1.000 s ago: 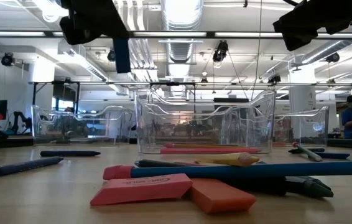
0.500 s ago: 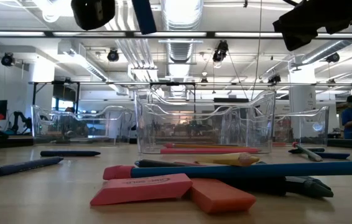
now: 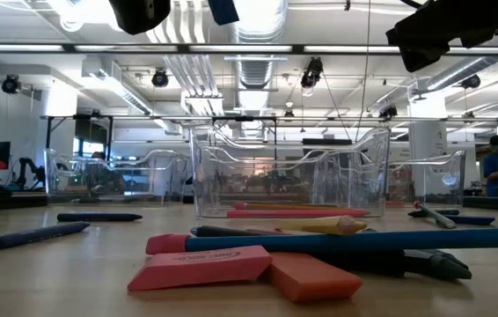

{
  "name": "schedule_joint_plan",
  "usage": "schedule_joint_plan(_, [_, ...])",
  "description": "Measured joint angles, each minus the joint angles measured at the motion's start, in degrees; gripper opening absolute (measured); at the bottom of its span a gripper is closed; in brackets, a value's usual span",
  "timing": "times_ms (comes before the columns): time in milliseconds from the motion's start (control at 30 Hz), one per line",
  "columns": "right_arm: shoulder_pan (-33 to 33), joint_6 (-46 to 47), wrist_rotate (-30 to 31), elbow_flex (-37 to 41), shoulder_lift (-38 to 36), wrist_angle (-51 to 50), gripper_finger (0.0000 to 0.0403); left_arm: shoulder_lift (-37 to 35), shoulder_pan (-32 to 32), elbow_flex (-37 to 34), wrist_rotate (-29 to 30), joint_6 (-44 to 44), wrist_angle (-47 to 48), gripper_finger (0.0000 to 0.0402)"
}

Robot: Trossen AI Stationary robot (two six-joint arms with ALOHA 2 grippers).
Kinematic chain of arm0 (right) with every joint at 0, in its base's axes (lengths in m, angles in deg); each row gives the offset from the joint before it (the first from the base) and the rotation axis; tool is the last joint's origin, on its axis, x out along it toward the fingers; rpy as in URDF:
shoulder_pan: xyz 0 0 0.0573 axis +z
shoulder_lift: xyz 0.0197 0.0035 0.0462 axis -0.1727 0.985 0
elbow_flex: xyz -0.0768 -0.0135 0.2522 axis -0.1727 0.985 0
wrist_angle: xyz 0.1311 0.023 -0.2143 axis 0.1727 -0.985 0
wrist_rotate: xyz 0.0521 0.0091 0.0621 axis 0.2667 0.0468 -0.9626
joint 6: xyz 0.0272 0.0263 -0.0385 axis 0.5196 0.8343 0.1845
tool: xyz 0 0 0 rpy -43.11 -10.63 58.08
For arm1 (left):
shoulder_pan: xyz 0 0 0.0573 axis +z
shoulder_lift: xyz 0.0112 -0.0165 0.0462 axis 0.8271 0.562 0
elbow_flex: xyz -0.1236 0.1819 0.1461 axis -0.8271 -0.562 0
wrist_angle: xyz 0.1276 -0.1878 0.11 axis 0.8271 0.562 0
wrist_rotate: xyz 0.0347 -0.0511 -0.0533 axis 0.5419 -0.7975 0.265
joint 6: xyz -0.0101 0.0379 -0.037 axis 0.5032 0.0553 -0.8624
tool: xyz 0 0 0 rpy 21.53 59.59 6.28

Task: Sort crayons/erasers/pens/pencils in bins
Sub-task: Put the left blue eraser into the top right transparent bin

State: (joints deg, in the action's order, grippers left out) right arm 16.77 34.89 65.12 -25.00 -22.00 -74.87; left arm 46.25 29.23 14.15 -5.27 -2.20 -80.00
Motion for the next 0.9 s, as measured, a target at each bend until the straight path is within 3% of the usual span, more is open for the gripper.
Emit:
schedule_joint_plan(567, [0.02,0.49,-0.52,0.00,2.29,3.87,0.0070,0.04,-0.02,-0.28,-0.04,5.00,-8.42,0.0000])
schedule_joint_plan(900, [0.02,-0.24,-0.66,-1.35,9.71,9.22,0.0161,2.82,-0.04,0.22,-1.11,5.54,-10.19,0.0000])
